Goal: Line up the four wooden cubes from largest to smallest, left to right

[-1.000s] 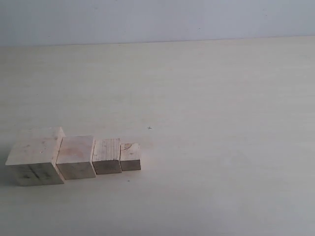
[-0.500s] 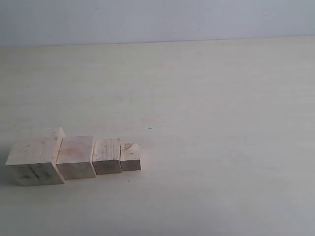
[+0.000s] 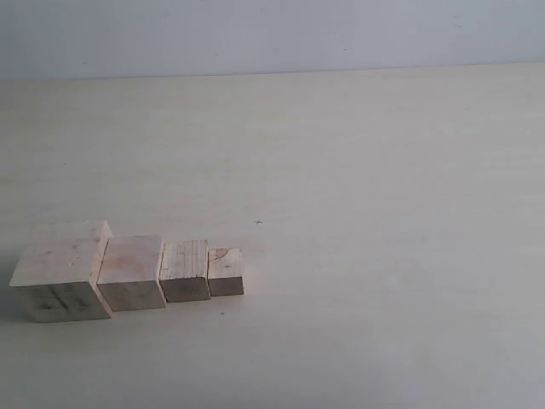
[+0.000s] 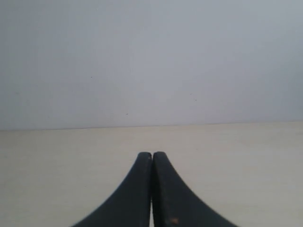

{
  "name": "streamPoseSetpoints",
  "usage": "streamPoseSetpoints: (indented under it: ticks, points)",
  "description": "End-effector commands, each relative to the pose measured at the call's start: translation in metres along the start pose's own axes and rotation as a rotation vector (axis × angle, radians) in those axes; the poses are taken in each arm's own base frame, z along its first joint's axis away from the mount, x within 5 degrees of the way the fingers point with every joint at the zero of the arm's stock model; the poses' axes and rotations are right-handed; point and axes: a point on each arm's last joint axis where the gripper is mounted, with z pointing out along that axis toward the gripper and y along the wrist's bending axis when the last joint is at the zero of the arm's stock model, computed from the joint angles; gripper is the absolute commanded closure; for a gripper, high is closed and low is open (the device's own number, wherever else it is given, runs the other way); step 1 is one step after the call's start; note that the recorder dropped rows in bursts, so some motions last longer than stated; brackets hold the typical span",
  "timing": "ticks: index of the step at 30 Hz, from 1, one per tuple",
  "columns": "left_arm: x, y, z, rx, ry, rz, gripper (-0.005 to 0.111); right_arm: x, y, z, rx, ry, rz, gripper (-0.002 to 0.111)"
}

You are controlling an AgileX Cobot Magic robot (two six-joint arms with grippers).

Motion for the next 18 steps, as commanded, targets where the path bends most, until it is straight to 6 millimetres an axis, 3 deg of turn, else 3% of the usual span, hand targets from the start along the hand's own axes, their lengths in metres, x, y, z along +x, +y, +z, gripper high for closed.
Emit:
streamPoseSetpoints:
  ticks: [1,18]
  points:
    - [-0.0012,0.0003,-0.0005,-0.004,-0.015,0.002,0.107,0.0009,-0.0006,-0.0002,0.009,-0.005,-0.001,0.108]
    - [-0.0012,0.0003,-0.0005,-0.004,-0.015,0.002,0.107,0.0009,-0.0005,-0.0002,0.008,-0.005,0.007,0.108]
